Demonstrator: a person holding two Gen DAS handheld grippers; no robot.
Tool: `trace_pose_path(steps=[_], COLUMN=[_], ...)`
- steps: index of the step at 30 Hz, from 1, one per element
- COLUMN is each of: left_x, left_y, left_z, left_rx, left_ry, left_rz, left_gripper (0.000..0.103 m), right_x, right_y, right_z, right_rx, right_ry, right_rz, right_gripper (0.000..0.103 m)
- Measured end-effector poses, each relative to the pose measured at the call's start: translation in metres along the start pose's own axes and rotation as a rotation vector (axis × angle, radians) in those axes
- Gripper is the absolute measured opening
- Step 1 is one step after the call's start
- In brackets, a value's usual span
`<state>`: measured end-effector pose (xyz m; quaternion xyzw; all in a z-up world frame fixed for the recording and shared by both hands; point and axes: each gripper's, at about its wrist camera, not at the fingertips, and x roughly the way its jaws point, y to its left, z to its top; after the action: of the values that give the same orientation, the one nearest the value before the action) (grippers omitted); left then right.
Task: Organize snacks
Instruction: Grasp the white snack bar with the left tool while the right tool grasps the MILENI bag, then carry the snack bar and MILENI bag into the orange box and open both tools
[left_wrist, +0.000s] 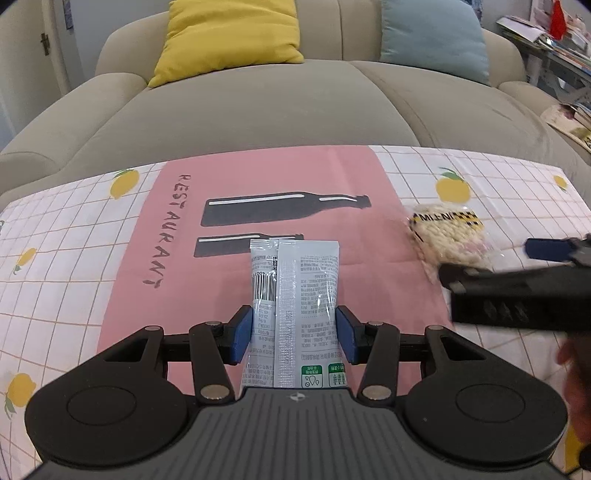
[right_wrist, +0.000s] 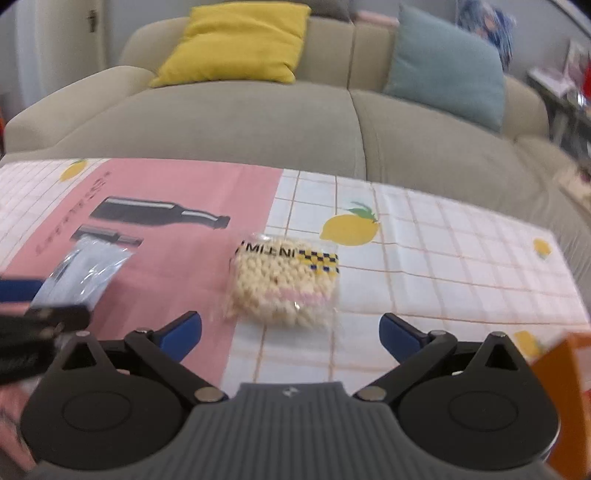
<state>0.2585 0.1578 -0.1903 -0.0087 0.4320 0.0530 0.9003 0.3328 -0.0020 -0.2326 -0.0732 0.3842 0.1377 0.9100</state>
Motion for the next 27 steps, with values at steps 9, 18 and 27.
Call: trace_pose_path(steps=[9, 18, 27], left_x=[0.001, -0.001, -0.024], left_y=[0.002, 0.003, 0.0], left_z=[-0.003, -0.007, -0.018], left_rx=[-0.014, -0.04, -0.052], left_ry=[0.01, 0.026, 0.028], left_rz=[-0.004, -0.005, -0.022], left_gripper=[0.054, 0.054, 0.054], right_x=[0.05, 0.047, 0.012], right_y=[-0.001, -0.005, 0.004], right_z=[0.022, 0.013, -0.006], right_rx=[0.141, 0.106, 0.059], right_ry=[0.088, 0.076, 0.109], right_rz=[0.009, 0.025, 0.081], right_gripper=[0.099, 0.078, 0.075])
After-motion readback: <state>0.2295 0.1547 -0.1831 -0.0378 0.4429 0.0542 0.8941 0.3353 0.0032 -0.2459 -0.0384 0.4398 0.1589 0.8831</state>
